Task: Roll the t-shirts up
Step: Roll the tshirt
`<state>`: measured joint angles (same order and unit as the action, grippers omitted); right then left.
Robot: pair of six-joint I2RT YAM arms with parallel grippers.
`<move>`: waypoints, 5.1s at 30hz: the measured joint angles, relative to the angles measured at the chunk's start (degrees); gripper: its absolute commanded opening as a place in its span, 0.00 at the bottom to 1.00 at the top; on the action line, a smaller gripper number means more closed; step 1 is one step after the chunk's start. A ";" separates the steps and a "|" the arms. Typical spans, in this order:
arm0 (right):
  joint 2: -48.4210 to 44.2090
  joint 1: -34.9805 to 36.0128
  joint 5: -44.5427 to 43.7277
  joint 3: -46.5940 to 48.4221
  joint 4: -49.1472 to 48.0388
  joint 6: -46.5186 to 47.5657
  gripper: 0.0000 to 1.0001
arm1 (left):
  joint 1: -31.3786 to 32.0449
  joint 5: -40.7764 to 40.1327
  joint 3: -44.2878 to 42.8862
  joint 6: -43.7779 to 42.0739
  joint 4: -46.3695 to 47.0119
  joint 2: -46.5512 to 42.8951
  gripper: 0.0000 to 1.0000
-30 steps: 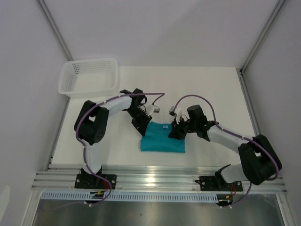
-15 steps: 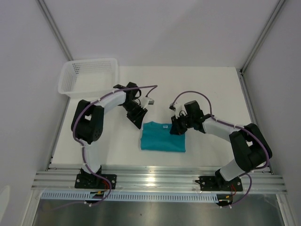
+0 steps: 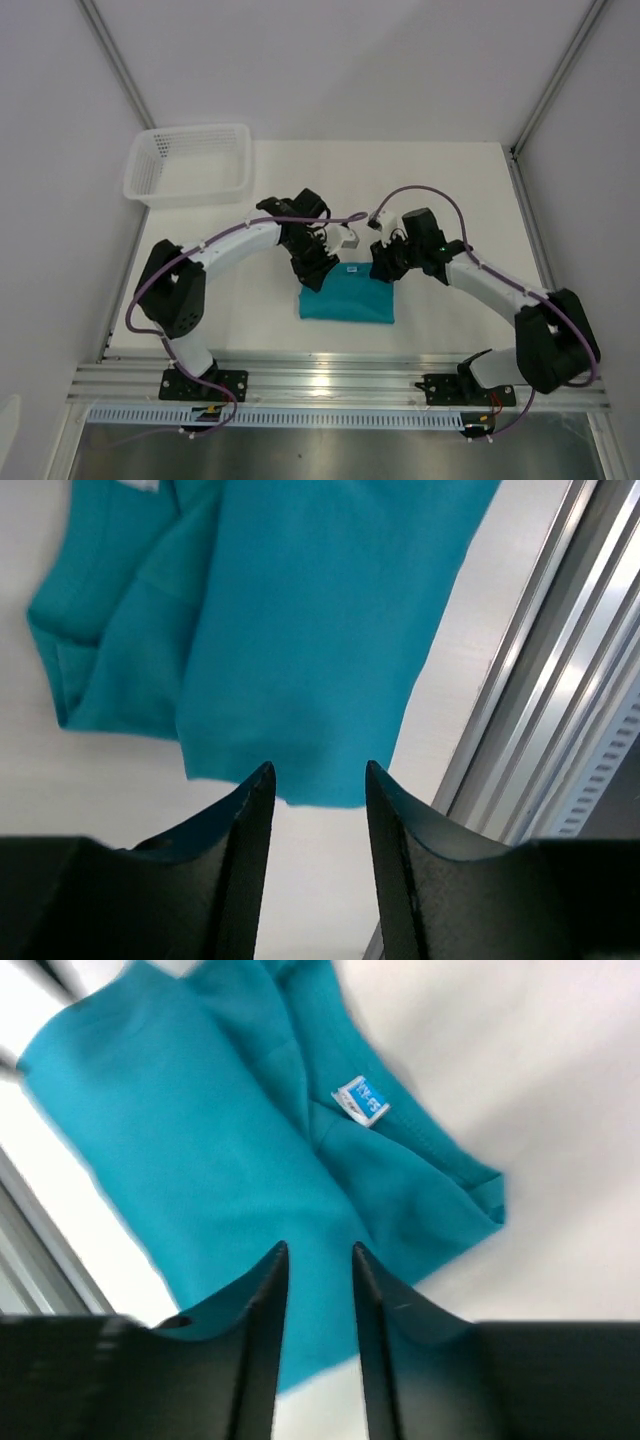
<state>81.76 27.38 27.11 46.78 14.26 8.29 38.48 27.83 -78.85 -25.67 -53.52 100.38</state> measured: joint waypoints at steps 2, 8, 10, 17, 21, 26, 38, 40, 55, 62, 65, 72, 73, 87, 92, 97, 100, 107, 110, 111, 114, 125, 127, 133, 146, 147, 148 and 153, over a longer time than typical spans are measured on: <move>-5.77 1.01 -1.62 -0.04 3.06 5.99 0.48 | 0.00 -1.18 4.24 -2.67 0.92 -2.80 0.50; -25.22 12.50 -5.33 -7.85 9.29 25.53 0.55 | 5.92 -4.68 23.06 -12.20 7.06 -21.51 0.62; -28.65 14.29 -6.03 -11.65 11.72 29.29 0.55 | 10.29 -5.44 29.31 -14.25 11.37 -28.02 0.65; -26.67 15.06 -8.70 -15.28 16.50 35.23 0.56 | 16.90 -11.87 40.30 -16.48 24.00 -31.98 0.67; -24.68 16.24 -8.92 -15.32 15.85 36.00 0.56 | 16.98 -15.21 42.95 -17.49 28.57 -31.56 0.67; -23.23 17.31 -9.79 -16.13 14.49 36.41 0.56 | 17.07 -19.41 44.68 -18.03 32.22 -30.38 0.67; -16.09 17.57 -11.65 -16.57 9.84 36.59 0.54 | 17.09 -23.69 44.70 -17.94 37.48 -27.26 0.65; -15.08 17.57 -12.02 -16.57 9.18 36.59 0.53 | 17.11 -23.87 44.70 -17.92 37.92 -25.62 0.61; -11.61 17.55 -14.03 -16.55 4.37 32.76 0.40 | 16.83 -26.40 44.72 -17.68 40.50 -21.79 0.04; -9.77 16.98 -14.29 -15.47 2.45 31.01 0.03 | 15.76 -25.20 43.12 -16.70 37.38 -21.79 0.01; -9.14 15.54 -12.83 -14.71 2.67 30.27 0.00 | 14.38 -22.69 40.79 -15.76 34.01 -21.79 0.01; -9.66 11.06 -4.50 -11.04 9.70 31.54 0.00 | 9.22 -13.40 35.32 -14.71 24.57 -21.77 0.01; -9.79 10.86 -2.99 -10.10 11.47 32.17 0.00 | 8.52 -11.93 34.42 -14.73 22.64 -21.75 0.01; -9.66 9.97 14.62 -1.18 34.23 37.05 0.00 | 3.69 5.86 23.41 -17.53 -0.74 -19.58 0.04; -6.97 9.14 17.57 0.96 37.48 37.44 0.00 | 0.76 10.08 20.63 -18.53 -5.40 -16.68 0.04; -3.85 7.30 18.64 1.70 36.54 36.76 0.01 | -2.10 12.79 19.17 -18.49 -7.43 -12.79 0.05; -0.26 5.40 18.73 3.39 36.00 36.11 0.03 | -4.22 14.27 16.55 -18.45 -8.02 -9.11 0.06; 5.88 1.14 18.75 8.66 34.80 34.36 0.21 | -8.50 16.22 11.69 -18.45 -9.07 -2.56 0.06; 6.56 -0.11 17.73 8.98 33.77 32.70 0.41 | -9.81 17.11 9.70 -18.45 -10.10 0.63 0.04; 6.54 -0.46 17.35 8.98 33.51 32.22 0.43 | -10.36 17.46 8.92 -18.47 -10.38 1.81 0.04; 6.40 -1.55 15.89 9.38 33.27 31.19 0.62 | -12.15 18.08 6.38 -18.56 -11.45 5.03 0.03; -0.09 -1.11 11.98 10.27 28.09 28.09 0.99 | -14.73 19.08 2.97 -19.41 -13.88 9.57 0.01; 0.04 1.22 9.18 10.27 26.82 27.36 0.99 | -14.73 19.15 2.97 -19.39 -13.94 9.60 0.01; 1.46 7.50 2.49 9.16 22.91 27.12 0.99 | -14.82 19.17 2.97 -19.23 -13.92 9.64 0.01; 7.13 8.11 1.25 8.35 22.38 29.44 0.24 | -15.04 19.34 2.97 -17.88 -13.92 10.21 0.02; 7.13 8.00 2.27 8.35 22.64 29.44 0.21 | -15.12 19.32 2.97 -17.88 -13.94 10.21 0.02; 7.13 7.89 3.08 8.35 22.95 29.68 0.15 | -15.21 19.30 2.97 -17.90 -13.97 10.21 0.01; 7.13 7.52 9.29 8.35 25.51 32.06 0.00 | -15.39 18.78 3.04 -18.16 -14.86 10.21 0.01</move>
<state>88.88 34.89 36.40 55.13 39.77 40.36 23.09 46.61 -75.81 -43.83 -68.38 110.59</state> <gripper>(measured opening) 0.027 0.076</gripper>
